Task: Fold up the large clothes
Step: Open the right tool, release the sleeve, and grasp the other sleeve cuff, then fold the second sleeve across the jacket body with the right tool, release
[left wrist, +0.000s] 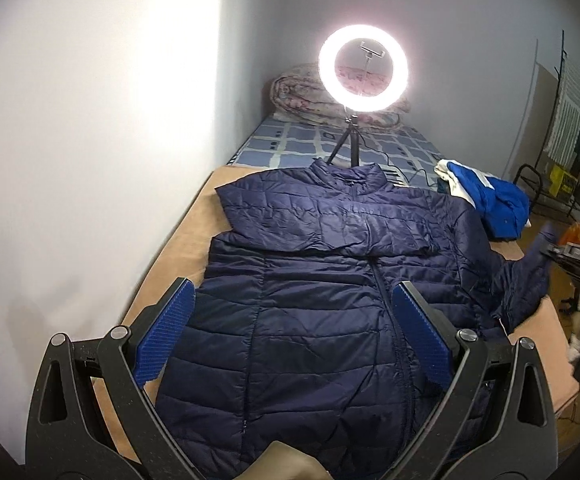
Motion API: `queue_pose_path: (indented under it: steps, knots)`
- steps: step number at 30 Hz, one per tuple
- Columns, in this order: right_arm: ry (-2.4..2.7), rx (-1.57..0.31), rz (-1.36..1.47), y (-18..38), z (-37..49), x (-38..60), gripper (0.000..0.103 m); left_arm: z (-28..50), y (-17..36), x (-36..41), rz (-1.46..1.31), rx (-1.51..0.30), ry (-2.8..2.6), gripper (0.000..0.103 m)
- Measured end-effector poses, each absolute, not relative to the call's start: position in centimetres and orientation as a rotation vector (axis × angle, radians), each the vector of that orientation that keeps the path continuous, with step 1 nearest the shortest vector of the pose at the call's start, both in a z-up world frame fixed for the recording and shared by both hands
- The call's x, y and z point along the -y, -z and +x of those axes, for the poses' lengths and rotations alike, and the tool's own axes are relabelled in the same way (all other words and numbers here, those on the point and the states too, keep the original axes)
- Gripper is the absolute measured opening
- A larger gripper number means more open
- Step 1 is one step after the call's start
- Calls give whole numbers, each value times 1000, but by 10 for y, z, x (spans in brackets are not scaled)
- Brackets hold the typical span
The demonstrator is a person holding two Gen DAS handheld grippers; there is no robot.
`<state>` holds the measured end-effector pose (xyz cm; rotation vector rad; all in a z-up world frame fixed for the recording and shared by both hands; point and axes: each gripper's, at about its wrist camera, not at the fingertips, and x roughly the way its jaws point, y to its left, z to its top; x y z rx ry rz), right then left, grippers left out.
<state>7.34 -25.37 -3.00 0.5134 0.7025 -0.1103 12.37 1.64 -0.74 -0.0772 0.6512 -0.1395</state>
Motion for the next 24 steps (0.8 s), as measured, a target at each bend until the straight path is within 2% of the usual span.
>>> queue_pose_path:
  steps: [13,24]
  knots:
    - [30,-771,498,66,212,165,2,126,5,-51,-143,-658,95,101]
    - [-39,-889,378,115,313,86,2,140,7,-59,-162,-669,61,100]
